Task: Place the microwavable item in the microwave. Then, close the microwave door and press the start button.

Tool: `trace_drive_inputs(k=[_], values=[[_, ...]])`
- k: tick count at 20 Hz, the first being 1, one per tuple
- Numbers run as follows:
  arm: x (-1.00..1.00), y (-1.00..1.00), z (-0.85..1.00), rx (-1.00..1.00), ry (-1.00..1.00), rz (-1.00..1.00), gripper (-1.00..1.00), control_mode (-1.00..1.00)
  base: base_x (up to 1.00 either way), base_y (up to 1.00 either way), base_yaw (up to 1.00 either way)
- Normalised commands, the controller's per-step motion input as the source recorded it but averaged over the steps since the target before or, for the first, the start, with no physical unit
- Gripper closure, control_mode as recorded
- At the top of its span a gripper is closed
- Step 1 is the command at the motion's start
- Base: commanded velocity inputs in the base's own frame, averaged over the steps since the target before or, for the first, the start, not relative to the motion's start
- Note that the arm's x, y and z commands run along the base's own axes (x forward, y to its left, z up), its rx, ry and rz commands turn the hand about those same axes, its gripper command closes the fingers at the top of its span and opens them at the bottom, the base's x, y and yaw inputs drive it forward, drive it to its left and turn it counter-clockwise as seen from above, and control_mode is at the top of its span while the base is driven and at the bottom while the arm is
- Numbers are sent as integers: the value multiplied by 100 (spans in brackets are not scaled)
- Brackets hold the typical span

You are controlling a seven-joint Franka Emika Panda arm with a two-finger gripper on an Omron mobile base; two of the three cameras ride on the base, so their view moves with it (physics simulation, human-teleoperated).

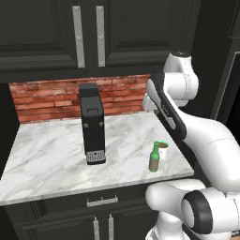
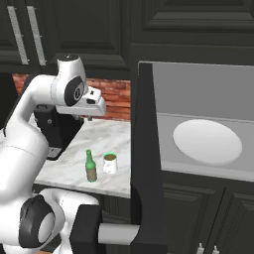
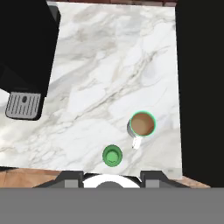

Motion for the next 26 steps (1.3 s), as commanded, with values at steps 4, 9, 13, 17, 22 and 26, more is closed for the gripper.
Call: trace_drive_inputs(k=[4, 9, 13, 17, 22, 26], values=[[-10, 0, -6, 0, -1, 0, -100, -100, 0, 0, 0], [-11, 0, -59, 0, 5, -8, -100, -100, 0, 0, 0], [-7, -12, -53, 1, 1, -30, -100, -100, 0, 0, 0], [-2, -21, -31, 2, 0, -28, -100, -100, 0, 0, 0], [0, -27, -39, 4, 8, -22, -100, -100, 0, 0, 0], [0, -16, -29, 2, 9, -18, -100, -100, 0, 0, 0]])
